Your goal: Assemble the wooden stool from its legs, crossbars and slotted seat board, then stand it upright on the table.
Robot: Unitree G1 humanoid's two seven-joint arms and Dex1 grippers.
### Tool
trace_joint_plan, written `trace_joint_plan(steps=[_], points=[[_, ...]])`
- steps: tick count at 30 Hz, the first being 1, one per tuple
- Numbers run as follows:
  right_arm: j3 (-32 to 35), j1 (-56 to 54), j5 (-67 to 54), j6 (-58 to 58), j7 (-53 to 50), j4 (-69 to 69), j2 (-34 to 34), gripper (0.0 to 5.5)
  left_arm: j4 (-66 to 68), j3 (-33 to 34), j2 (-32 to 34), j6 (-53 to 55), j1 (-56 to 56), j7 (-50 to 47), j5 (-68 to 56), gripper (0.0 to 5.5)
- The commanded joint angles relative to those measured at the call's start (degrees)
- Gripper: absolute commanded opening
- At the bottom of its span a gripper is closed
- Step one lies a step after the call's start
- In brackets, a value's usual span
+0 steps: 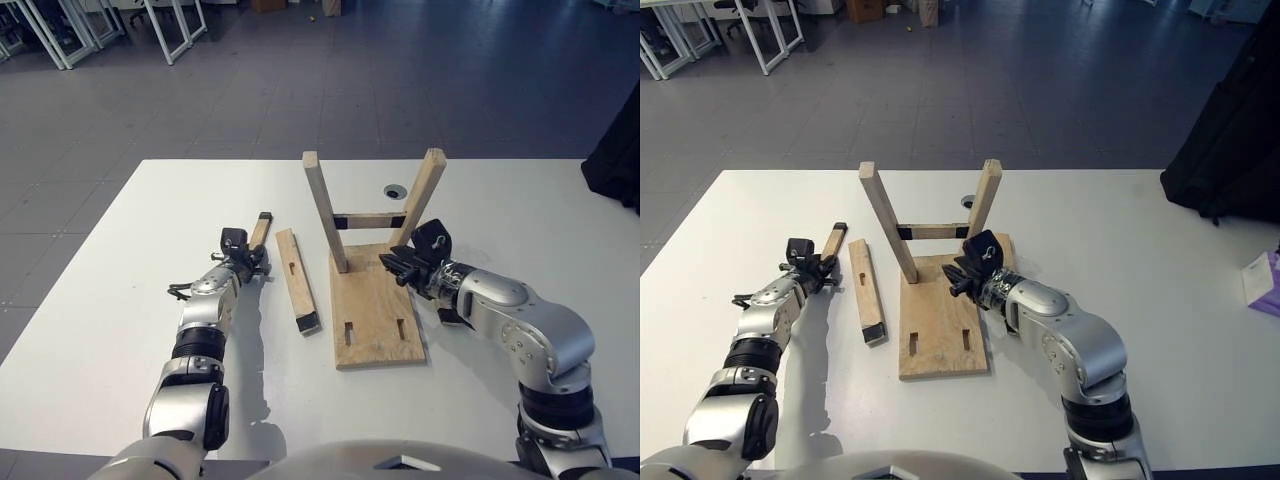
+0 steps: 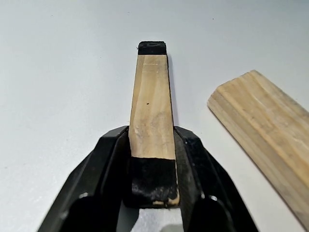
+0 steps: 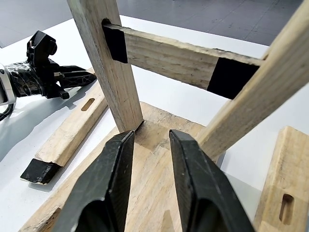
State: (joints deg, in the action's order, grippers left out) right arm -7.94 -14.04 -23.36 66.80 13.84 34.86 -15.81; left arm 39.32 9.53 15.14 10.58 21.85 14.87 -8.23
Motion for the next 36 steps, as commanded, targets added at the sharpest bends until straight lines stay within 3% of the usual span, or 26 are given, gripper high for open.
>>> trace_joint_plan(steps=[1,3,5,11,17,27,36], points=[[0.47,-2.11,-0.81,1.45,-0.19,0.04,1.12,1.31,-12.28,2.74,-8.48,-3.32,-15.55,-0.68,-6.02,1.32],[2.54,-4.0,-2.76,2.13,0.64,-0.1,2.45,1.31,-27.57,1.74,-10.8,-10.34,-22.04,-2.17,-5.85,1.32],[7.0,-6.62,-6.74,4.49,1.58,-0.52,4.99,1.69,-42.12,-0.35,-11.56,-15.35,-27.63,-3.08,-3.5,1.32],[21.0,-13.65,-18.85,12.35,0.13,-2.08,15.03,2.92,-69.59,-5.9,-8.4,-11.65,-26.72,-2.28,-0.44,1.32],[34.57,-25.54,-31.17,19.22,-5.58,-6.3,23.68,3.01,-73.12,-14.55,-6.58,-8.1,-24.08,1.14,0.59,1.32],[36.09,-33.68,-37.17,18.56,-10.42,-14.55,22.34,3.01,-68.96,-19.39,-5.22,-8.43,-23.17,6.36,-1.19,1.32],[34.49,-32.71,-38.74,13.14,-13.14,-18.03,20.68,1.3,-69.04,-19.94,-5.95,-7.93,-23.83,5.54,-1.36,1.32]])
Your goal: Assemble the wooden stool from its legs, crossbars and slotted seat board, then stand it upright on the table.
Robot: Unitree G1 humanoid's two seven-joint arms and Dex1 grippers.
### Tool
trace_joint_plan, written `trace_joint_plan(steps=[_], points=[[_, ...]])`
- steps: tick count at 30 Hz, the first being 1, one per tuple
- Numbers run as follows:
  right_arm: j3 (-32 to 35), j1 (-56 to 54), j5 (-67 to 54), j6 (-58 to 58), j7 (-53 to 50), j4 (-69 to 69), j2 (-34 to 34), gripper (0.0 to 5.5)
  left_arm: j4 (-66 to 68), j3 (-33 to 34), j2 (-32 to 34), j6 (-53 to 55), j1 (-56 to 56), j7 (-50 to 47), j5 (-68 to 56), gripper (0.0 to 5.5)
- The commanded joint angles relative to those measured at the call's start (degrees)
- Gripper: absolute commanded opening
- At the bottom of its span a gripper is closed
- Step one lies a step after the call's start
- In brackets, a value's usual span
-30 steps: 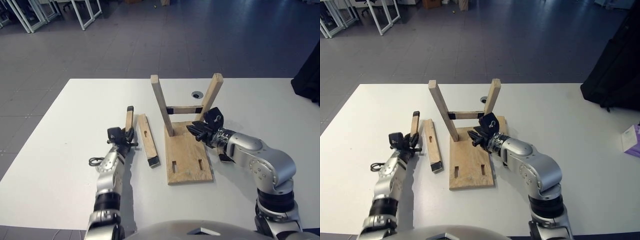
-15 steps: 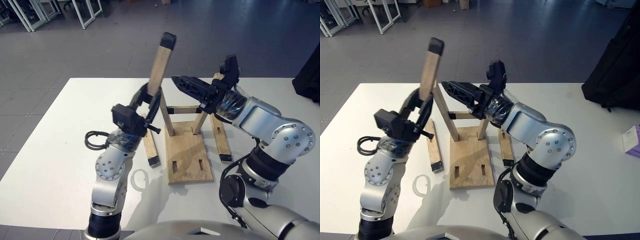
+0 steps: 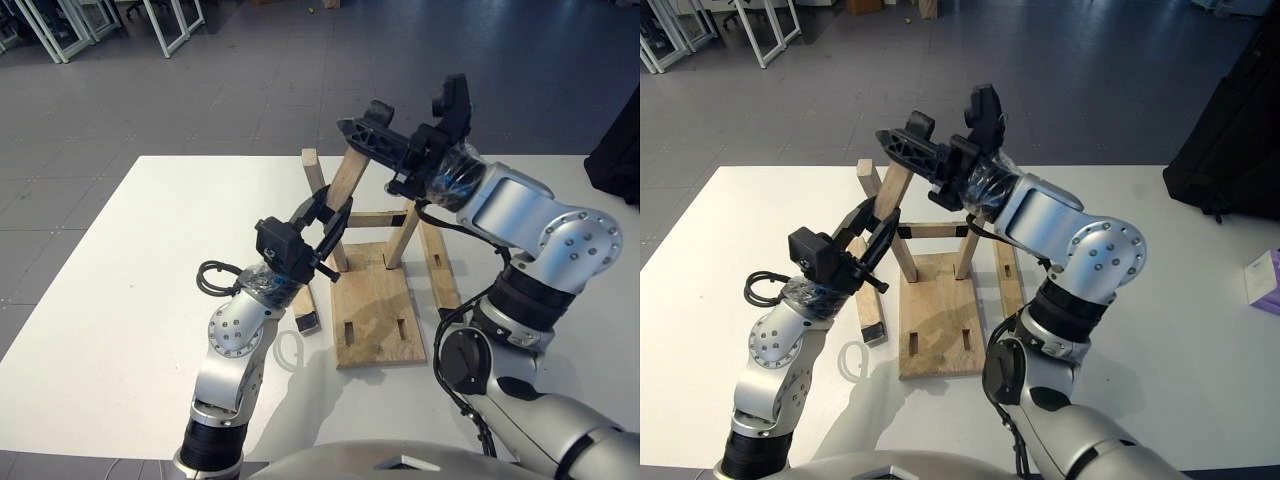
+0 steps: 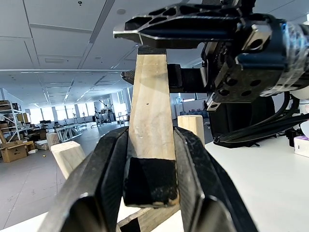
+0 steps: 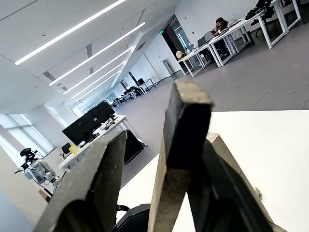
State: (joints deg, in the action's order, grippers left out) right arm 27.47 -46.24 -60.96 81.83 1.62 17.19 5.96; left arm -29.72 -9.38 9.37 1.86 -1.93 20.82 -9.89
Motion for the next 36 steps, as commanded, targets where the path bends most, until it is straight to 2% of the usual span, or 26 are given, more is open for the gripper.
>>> trace_joint_plan(steps=[1,5,8,9,13,18,21,23,26,28,30,36], points=[[-1.16,-0.32,-1.33,-2.24,-1.12,-0.32,-1.29,1.17,-0.07,-1.23,-0.29,0.9,0.0,-0.52,0.36,1.32],[-2.15,0.28,-1.67,-3.84,-2.14,-0.19,-1.78,0.44,-0.06,-1.38,-0.69,2.03,0.57,-0.72,-0.97,1.32],[-2.79,0.72,-2.62,-4.67,-2.87,-0.29,-2.31,0.41,-0.23,-1.47,-1.36,2.55,0.86,-0.91,-2.43,1.32],[-3.02,0.87,-2.83,-4.86,-3.08,-0.27,-2.54,0.41,-0.54,-1.25,-1.68,2.58,0.88,-0.96,-3.17,1.69],[-4.03,1.75,-2.18,-6.53,-3.28,-0.25,-5.47,0.41,-1.51,-1.32,-1.21,3.59,0.49,-0.14,-5.45,2.27],[2.03,3.77,-5.89,-8.13,-4.27,0.56,-14.03,0.41,0.23,-0.96,-0.54,4.2,-2.51,-0.83,-5.07,3.09],[4.37,15.94,-17.23,-2.68,-0.11,7.23,-22.74,0.41,0.58,1.7,-1.67,6.5,-3.68,-4.93,-4.82,3.69],[4.67,21.97,-19.44,-2.53,0.68,8.93,-27.12,0.41,1.31,5.81,-3.78,10.1,-5.08,-11.97,-3.52,3.77],[2.5,25.4,-9.81,-10.12,-2.49,7.34,-27.2,0.41,3.84,10.61,-6.06,14.97,-5.92,-19.96,-1.73,3.77],[-4.76,29.24,4.2,-20.66,-2.26,6.13,-27.09,0.41,5.41,11.66,-6.24,16.78,-4.9,-21.96,-0.57,3.77],[-9.06,30.59,12.83,-28.3,-3.24,3.41,-24.93,0.41,6.57,11.84,-6.11,17.72,-4.06,-22.57,0.08,3.77],[-16.8,28.54,26.02,-42.17,-1.58,-5.28,-19.7,0.41,9.34,10.42,-6.76,19.33,-4.42,-23.19,2.65,3.77]])
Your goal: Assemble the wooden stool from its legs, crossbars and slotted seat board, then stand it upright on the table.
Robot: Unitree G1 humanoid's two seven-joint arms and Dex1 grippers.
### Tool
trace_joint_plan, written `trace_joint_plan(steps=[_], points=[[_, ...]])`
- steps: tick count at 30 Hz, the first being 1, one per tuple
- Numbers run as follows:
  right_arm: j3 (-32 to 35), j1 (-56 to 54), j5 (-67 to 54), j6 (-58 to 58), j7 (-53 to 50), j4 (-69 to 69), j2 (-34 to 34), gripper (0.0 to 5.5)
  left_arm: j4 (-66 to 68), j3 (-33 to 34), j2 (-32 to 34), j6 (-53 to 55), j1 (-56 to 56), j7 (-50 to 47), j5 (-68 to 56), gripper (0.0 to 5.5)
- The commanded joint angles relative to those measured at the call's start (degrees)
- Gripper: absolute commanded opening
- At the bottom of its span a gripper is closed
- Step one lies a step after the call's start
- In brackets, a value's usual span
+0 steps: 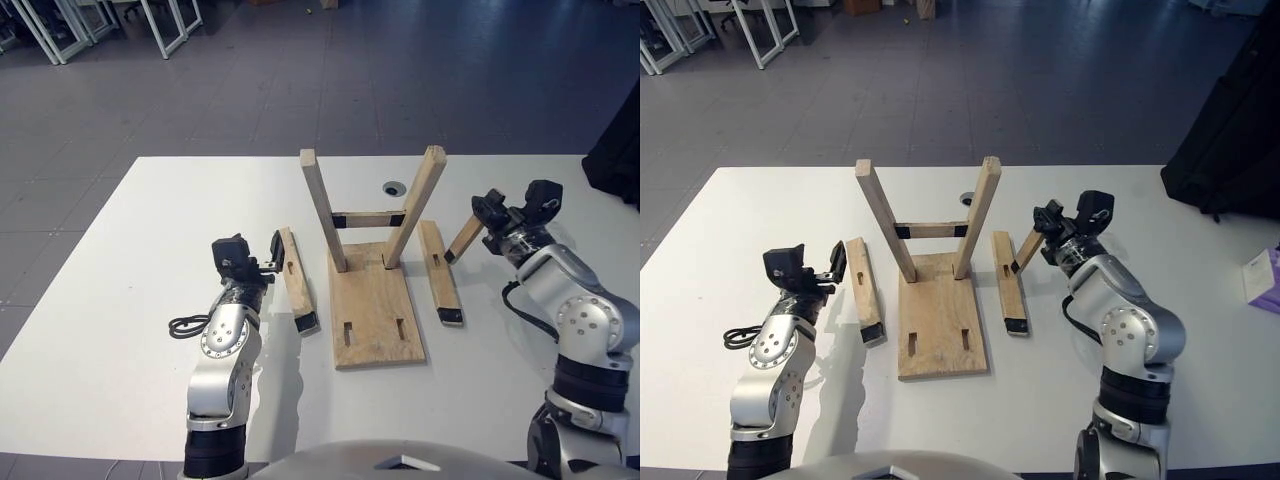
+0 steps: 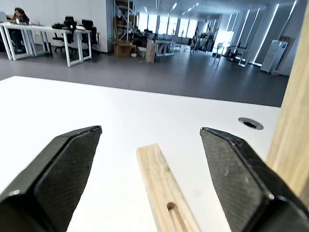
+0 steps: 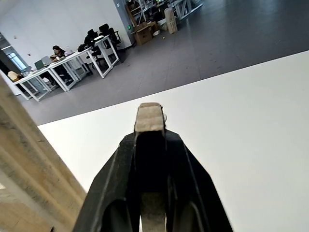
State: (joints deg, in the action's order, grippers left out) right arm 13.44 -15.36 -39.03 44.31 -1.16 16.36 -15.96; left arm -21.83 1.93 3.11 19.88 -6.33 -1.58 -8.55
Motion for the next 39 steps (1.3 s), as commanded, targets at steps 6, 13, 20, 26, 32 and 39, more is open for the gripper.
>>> trace_joint_plan(steps=[6,13,20,26,32,39], points=[[-3.78,-4.74,9.46,-10.96,4.39,-12.39,3.22,0.41,2.8,-0.96,-0.74,1.67,0.39,-0.31,2.25,3.77],[-3.2,-2.85,11.77,-13.12,4.68,-14.84,5.18,0.41,2.92,-0.65,-0.42,2.17,0.74,0.13,2.55,3.77],[-3.16,-1.28,13.85,-14.12,4.79,-15.93,6.31,0.41,2.98,-0.45,0.11,2.99,1.28,0.53,2.77,3.77],[-3.55,1.34,16.17,-14.71,4.42,-15.63,6.06,0.41,3.12,-0.32,0.18,3.23,1.39,0.55,3.05,3.77],[-4.18,2.01,17.02,-13.81,3.08,-12.42,6.89,0.41,3.06,-0.25,-0.3,3.17,1.23,0.03,3.28,3.77],[-9.03,6.07,26.61,-21.6,4.05,-17.94,5.3,0.41,3.42,-0.41,-0.63,3.07,1.21,-0.19,3.56,3.77]])
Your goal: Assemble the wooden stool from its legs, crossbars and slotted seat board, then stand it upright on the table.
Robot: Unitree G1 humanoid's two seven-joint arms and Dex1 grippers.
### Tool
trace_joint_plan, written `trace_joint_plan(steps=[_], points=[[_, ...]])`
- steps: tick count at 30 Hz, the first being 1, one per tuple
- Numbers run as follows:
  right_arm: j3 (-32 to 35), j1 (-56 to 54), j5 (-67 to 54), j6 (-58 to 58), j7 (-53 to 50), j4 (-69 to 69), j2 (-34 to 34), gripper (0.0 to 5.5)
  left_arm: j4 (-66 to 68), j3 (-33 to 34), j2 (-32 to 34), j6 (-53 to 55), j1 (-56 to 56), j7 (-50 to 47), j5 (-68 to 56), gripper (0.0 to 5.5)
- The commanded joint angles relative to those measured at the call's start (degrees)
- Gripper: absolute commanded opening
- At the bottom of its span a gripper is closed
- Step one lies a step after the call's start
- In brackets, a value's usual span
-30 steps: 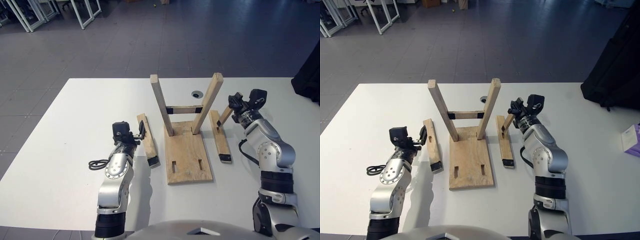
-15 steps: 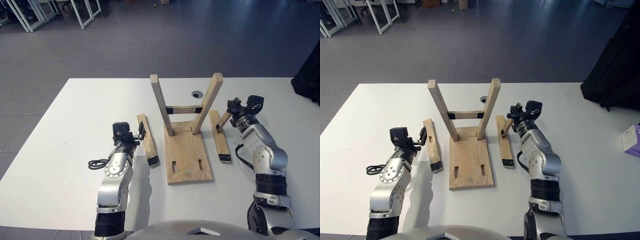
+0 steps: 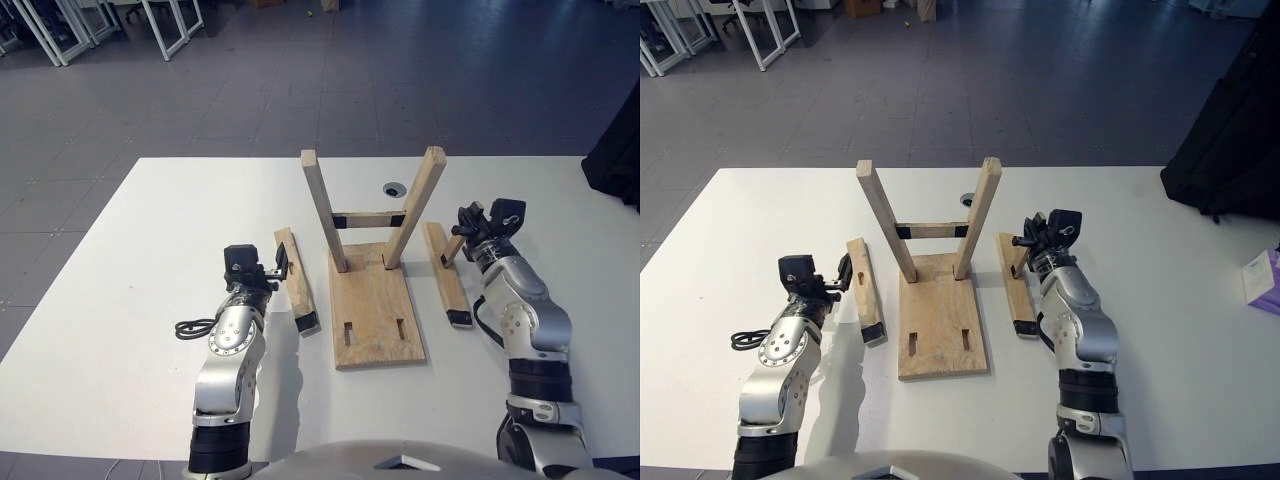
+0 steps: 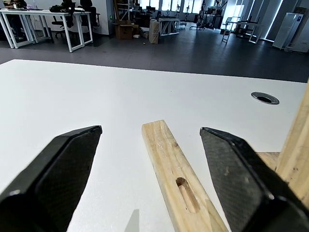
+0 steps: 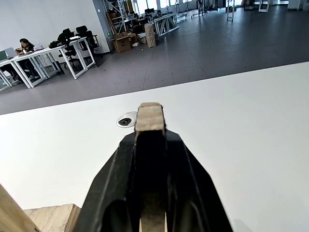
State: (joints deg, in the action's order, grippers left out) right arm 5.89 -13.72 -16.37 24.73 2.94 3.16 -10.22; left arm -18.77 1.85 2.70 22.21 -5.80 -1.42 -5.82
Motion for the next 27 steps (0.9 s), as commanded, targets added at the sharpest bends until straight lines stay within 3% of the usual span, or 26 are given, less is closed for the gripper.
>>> trace_joint_plan(steps=[1,9,21,27], points=[[-1.21,5.65,4.06,-3.29,-0.14,-6.1,0.35,0.41,0.28,-0.42,-0.33,0.81,0.57,-0.43,0.89,3.77],[-2.18,11.5,7.26,-12.05,0.18,-15.18,1.84,0.41,0.22,-0.5,-0.36,1.46,0.87,-0.09,1.21,3.77],[-0.07,6.07,11.28,-14.81,-2.99,-9.83,-0.47,0.41,0.8,-0.66,-0.34,1.42,1.05,0.03,1.32,3.77],[0.13,5.36,11.05,-11.34,-1.72,-5.2,-0.73,1.78,0.33,-0.48,-0.47,1.52,0.49,-0.11,1.39,3.77]])
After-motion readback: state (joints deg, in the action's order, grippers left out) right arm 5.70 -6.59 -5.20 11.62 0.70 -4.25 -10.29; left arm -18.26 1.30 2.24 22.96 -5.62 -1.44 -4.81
